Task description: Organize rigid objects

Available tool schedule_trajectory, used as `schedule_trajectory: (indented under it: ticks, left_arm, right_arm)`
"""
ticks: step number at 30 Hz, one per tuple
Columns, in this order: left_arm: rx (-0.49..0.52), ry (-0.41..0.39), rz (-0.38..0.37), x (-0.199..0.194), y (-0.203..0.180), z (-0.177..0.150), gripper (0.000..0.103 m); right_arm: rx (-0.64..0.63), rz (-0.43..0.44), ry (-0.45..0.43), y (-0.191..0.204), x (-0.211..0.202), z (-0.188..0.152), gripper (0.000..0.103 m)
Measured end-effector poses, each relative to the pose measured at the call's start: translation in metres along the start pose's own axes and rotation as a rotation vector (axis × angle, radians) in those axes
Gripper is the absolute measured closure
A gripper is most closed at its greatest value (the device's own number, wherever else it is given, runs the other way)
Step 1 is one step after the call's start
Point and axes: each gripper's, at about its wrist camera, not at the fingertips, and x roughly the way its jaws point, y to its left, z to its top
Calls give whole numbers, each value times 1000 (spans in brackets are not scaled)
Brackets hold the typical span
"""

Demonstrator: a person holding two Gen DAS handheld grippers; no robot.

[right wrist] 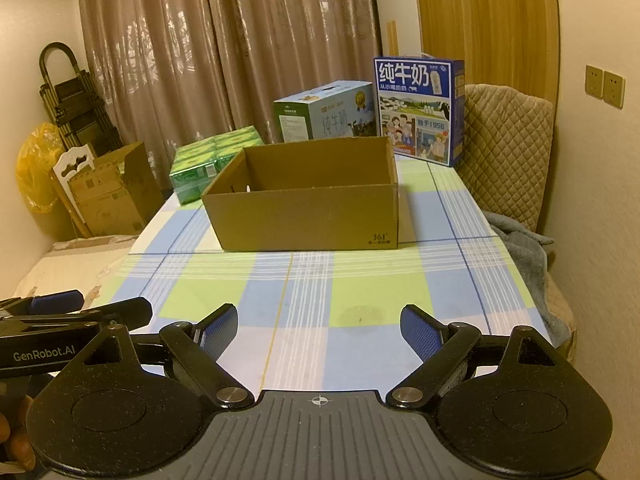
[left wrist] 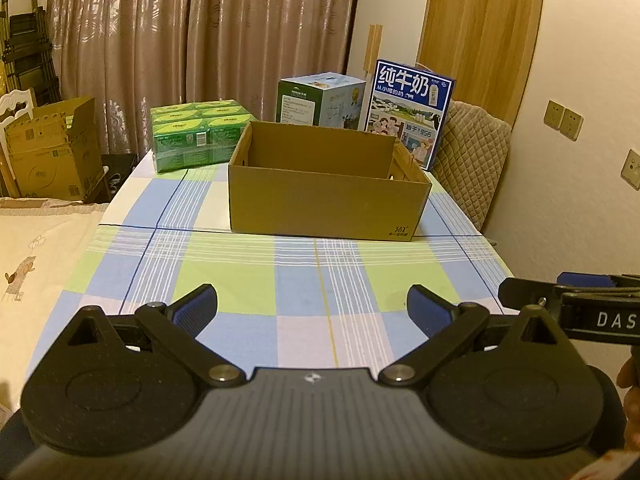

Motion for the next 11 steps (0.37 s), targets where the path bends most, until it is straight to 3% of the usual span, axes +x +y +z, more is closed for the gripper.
schedule_trajectory:
  ticks: [11]
  left_arm:
    - [-14, -20, -9, -1, 4, -2, 4]
  right_arm:
    - [7, 3, -1, 1, -1, 0, 17]
